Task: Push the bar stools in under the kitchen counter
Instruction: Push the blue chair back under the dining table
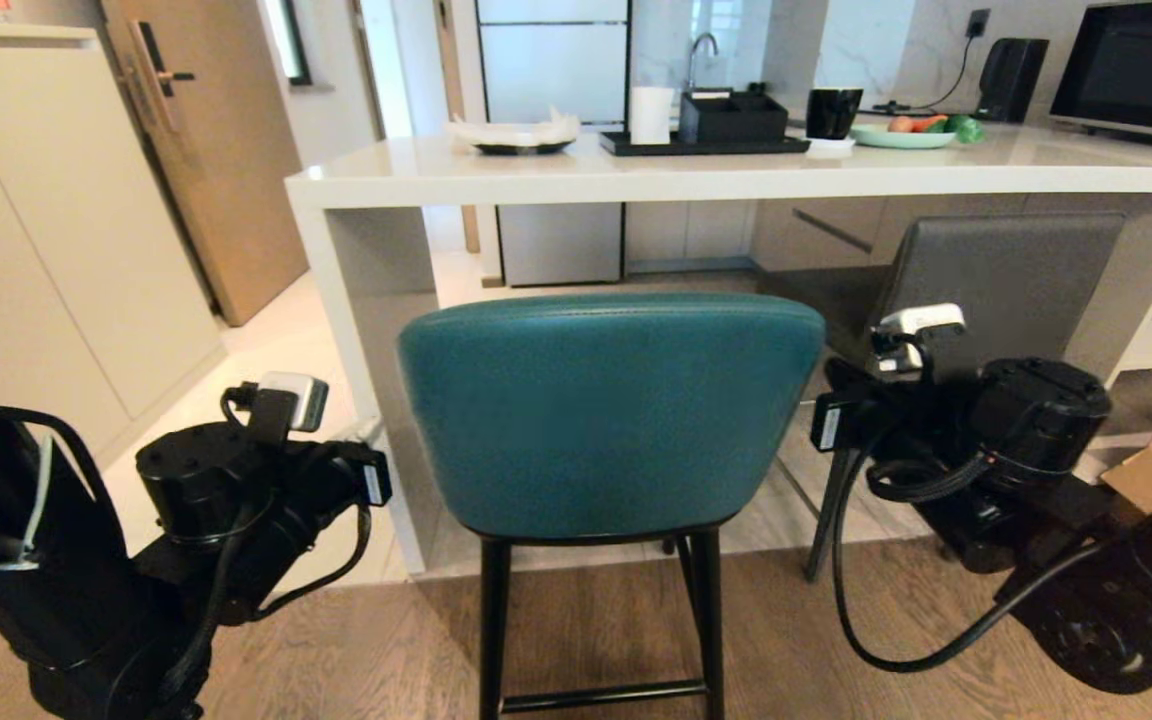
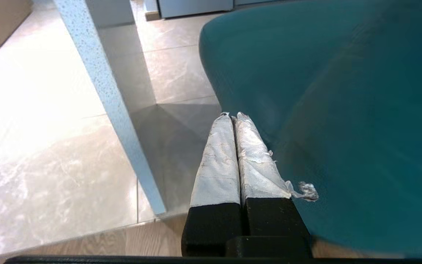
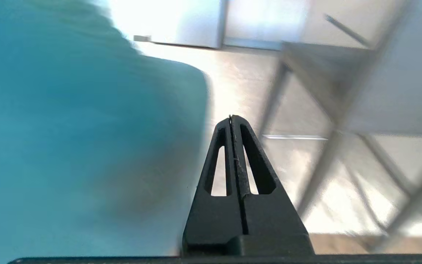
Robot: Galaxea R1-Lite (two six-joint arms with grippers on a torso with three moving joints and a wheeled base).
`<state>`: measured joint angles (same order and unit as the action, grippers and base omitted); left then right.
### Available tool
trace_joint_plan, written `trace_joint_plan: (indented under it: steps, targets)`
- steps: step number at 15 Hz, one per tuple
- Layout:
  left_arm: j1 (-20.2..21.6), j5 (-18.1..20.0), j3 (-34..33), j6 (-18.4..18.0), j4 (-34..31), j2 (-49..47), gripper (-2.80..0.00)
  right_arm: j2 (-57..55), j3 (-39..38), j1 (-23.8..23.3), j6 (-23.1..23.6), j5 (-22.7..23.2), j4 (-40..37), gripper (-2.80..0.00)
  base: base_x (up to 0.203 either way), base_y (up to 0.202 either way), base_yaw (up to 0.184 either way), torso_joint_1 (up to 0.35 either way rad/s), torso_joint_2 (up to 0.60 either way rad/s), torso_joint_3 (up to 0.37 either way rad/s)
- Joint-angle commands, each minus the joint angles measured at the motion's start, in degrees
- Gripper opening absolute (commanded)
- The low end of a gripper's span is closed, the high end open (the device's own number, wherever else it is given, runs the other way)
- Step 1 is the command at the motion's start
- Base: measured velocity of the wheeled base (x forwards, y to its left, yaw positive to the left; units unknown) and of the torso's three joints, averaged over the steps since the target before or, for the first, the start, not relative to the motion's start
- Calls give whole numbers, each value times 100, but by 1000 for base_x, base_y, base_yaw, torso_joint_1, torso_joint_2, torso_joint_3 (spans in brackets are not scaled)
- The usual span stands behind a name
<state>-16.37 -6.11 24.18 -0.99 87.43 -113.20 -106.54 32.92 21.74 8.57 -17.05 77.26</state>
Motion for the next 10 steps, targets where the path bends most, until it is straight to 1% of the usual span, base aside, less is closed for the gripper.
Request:
trace_joint_plan:
  steps: [1, 2, 4, 9, 10]
  targets:
    - [46, -39, -501, -2, 24, 618, -280, 747, -515, -299, -27, -44, -59, -280, 0, 0, 0, 0, 0, 0]
    - [93, -45, -687, 1, 24, 729, -280, 988, -693, -404, -61, -44, -139, -280, 0, 0, 0, 0, 0, 0]
    - [143, -66, -752, 2, 24, 824, -280, 1334, -975, -504, -182, -44, -346, -280, 0, 0, 0, 0, 0, 0]
    - [50, -57, -872, 2, 24, 1081, -280, 1469, -1190, -512, -215, -44, -361, -280, 0, 0, 0, 0, 0, 0]
    - [55, -66, -880, -7, 24, 1081, -280, 1460, -1200, -512, -215, -44, -361, -280, 64, 0, -1, 2, -2, 2]
